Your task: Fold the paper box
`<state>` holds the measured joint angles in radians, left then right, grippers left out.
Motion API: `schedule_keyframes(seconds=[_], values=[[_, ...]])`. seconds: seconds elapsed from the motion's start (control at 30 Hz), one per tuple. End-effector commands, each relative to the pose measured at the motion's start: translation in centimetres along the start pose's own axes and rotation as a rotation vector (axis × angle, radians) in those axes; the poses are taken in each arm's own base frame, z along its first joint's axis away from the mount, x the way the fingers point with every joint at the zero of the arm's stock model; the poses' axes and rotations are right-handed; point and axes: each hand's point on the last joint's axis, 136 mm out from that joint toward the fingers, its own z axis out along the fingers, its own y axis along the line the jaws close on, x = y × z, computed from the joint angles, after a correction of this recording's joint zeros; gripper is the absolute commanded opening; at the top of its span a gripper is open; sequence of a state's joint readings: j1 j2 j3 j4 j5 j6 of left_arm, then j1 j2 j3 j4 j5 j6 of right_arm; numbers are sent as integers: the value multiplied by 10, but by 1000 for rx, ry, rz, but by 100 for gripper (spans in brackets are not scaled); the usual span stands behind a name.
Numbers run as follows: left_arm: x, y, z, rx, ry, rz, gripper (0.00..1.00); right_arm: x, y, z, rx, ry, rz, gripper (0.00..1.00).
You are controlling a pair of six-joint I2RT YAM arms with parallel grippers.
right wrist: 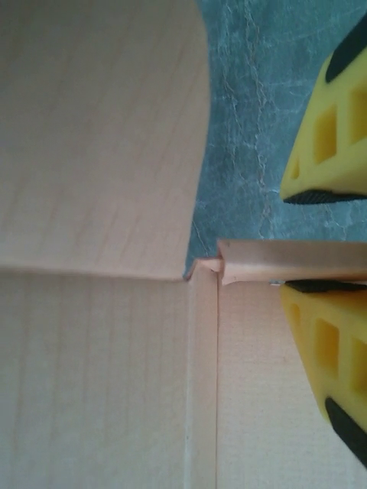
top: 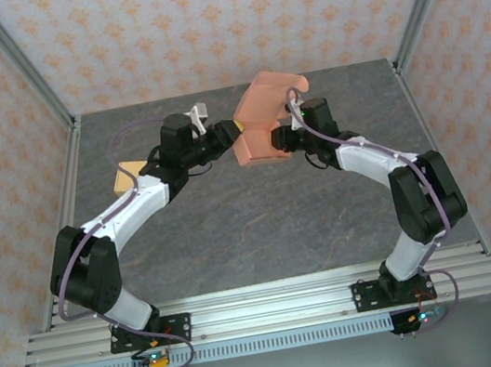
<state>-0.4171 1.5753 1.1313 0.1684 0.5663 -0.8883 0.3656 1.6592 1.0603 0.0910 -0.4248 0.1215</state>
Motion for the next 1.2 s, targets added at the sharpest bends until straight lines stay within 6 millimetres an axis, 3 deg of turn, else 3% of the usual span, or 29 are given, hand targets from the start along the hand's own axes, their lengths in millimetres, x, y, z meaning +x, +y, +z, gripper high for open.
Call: schedule_keyframes(seconds=[0.0,0.13,0.23,0.33,0.43,0.5,0.67,0.8,0.87,1.03,1.17], values=[[-6,-28,-7,71,-24,42,18,1,-29,2,219,-46,-61,28],[-4,-33,-8,82,-24,45,18,2,-66,-10,503,-113,-83,22],[-7,-30,-9,69,-44,39,18,2,-76,-17,558,-141,-73,22],[-7,-31,-7,75,-42,41,18,-1,-53,-15,413,-158,-59,33],[-12,-27,-5,59,-60,39,18,-13,-23,-29,207,-169,3,52],[-13,-24,-2,45,-59,28,18,-23,-9,-45,69,-169,116,62],[-23,0,9,24,-83,-131,18,-61,-3,-97,-61,-266,520,73],[-36,-3,12,94,-155,-233,17,-55,-15,-115,-118,-385,889,80],[-41,-2,10,104,-188,-278,17,-42,-25,-110,-114,-379,1056,84],[-35,3,10,122,-180,-348,17,-26,-19,-89,-198,-251,1216,94],[-29,10,6,118,-182,-404,18,-27,-16,-73,-319,-238,1350,97]])
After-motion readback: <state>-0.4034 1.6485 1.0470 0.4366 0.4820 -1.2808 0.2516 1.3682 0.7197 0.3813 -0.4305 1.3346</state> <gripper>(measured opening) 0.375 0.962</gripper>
